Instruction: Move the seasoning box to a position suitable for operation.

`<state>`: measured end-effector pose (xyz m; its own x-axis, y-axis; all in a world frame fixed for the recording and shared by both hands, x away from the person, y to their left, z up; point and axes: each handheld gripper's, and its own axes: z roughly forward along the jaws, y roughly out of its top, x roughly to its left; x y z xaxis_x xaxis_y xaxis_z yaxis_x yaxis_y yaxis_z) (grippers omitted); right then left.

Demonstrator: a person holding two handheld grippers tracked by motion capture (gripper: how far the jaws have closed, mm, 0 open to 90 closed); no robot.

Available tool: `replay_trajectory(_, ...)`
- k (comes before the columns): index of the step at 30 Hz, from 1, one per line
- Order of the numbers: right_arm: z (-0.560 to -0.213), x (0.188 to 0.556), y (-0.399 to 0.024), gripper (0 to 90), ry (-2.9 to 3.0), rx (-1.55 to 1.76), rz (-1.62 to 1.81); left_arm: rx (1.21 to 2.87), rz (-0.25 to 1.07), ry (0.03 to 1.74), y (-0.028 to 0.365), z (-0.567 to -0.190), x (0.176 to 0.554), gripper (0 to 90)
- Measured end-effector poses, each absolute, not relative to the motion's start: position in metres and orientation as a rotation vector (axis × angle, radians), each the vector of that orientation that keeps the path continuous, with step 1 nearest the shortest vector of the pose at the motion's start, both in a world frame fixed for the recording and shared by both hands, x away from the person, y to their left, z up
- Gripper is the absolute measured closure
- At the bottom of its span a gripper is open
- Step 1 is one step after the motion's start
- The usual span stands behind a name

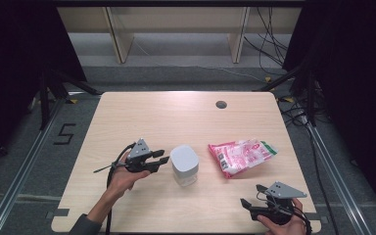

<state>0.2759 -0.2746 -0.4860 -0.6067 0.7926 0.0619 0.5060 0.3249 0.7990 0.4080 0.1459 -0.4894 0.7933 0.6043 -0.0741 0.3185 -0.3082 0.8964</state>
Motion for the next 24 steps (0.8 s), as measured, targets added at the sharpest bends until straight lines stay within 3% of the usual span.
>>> replay_trajectory(10,-0.486,0.274,-0.273,23.8,2.271,1.214,1.179,1.952,0.374,0.558,0.134,-0.489,0.421,74.2)
replay_trajectory(14,-0.487,0.276,-0.272,23.5,2.274,1.199,1.177,1.95,0.359,0.576,0.132,-0.491,0.425,80.3)
replay_trajectory(24,-0.486,0.274,-0.273,23.5,2.279,1.196,1.176,1.965,0.431,0.605,0.144,-0.49,0.409,82.1)
